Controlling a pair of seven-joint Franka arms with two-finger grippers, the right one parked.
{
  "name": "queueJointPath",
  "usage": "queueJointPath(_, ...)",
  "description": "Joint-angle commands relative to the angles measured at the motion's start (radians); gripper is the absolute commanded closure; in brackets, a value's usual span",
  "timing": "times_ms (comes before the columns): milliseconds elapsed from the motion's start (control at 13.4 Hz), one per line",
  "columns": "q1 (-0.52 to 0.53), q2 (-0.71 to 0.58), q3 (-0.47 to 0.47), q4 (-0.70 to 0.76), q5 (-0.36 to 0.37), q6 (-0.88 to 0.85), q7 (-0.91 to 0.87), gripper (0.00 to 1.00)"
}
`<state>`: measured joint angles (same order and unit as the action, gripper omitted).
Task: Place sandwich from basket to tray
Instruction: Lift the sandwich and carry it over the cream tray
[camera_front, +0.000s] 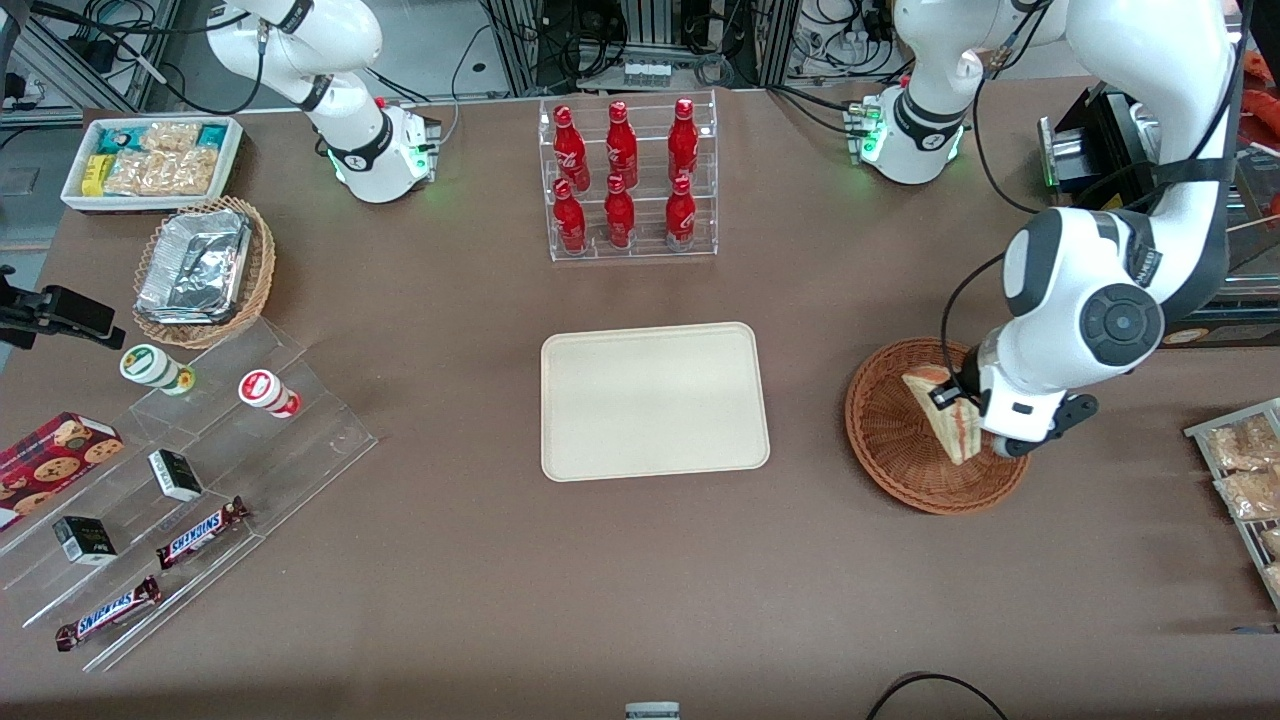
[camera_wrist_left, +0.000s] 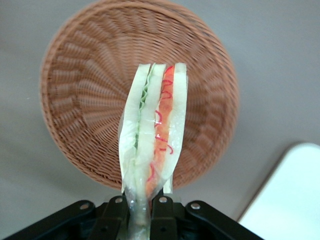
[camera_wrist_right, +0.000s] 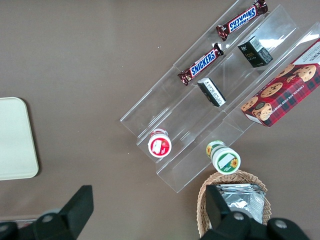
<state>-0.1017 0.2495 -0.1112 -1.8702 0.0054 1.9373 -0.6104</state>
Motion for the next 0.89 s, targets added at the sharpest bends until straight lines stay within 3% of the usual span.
queueJointPath(0,-0.085,0.043,-0.002,0.094,0.002,-0.073,0.076,1.00)
queueJointPath(149,-0.148,0.085,-0.008,0.138,-0.002,-0.064,0.107,1.00)
queueJointPath(372,-0.249,0.221,-0.015,0.274,-0.074,-0.064,0.092,1.00)
queueJointPath(818,-0.464,0.442,-0.010,0.525,-0.082,-0.060,-0.172,1.00)
